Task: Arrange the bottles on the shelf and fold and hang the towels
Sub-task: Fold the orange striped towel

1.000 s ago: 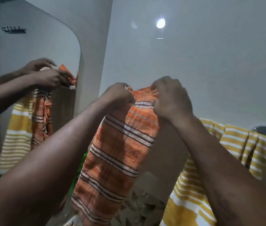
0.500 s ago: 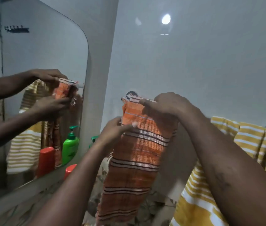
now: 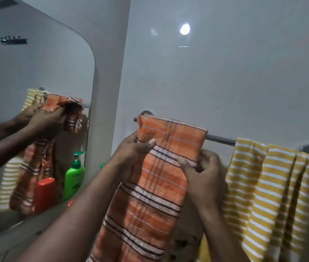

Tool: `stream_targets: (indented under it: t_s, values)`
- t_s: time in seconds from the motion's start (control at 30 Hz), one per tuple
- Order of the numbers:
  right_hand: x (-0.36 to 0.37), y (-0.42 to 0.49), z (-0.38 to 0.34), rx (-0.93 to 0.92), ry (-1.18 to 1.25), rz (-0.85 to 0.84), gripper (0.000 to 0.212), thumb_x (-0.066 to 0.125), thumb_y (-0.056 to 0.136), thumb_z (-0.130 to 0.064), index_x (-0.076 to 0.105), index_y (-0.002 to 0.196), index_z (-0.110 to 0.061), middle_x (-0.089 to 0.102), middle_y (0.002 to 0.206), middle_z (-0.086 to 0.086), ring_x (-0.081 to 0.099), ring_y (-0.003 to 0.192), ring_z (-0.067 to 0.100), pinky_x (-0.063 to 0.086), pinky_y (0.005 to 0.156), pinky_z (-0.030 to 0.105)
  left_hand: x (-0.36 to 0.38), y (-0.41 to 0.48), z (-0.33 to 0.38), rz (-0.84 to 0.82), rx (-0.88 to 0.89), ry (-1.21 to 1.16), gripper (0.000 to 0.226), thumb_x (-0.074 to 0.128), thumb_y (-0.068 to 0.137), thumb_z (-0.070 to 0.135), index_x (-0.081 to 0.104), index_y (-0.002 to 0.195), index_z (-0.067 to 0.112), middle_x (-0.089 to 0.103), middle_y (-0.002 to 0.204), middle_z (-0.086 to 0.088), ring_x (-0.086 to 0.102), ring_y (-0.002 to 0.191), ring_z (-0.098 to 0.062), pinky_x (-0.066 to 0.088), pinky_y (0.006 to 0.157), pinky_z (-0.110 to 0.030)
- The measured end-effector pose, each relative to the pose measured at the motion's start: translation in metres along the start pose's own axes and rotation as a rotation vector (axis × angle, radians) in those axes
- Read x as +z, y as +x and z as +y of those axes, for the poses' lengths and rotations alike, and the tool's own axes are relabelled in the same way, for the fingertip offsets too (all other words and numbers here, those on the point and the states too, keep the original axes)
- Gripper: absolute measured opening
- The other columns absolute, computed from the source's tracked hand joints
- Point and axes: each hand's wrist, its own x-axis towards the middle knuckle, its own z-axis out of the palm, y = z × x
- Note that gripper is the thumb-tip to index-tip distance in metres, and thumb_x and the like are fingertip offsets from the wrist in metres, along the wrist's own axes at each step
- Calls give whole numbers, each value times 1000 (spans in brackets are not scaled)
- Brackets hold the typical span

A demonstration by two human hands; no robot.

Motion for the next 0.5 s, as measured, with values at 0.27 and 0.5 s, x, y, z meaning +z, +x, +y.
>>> stream_targets:
  t_s: [0.27,0.5]
  values:
    - [-13,79,-99,-186,-336,-91,66,87,78,-46,52,129,-24,72,92,6,68,94,29,52,82,35,6,65,64,191,24,394,17,85,80,13,76,90,3,80,87,-11,76,75,-25,63,89,-48]
    - [-9,110,-112,-160,-814,-191,55,80,81,-54,62,120,-19,69,116,9,66,107,34,46,76,34,7,98,79,316,58,1207,54,87,77,55,77,107,11,75,112,-8,69,106,-29,54,83,-33]
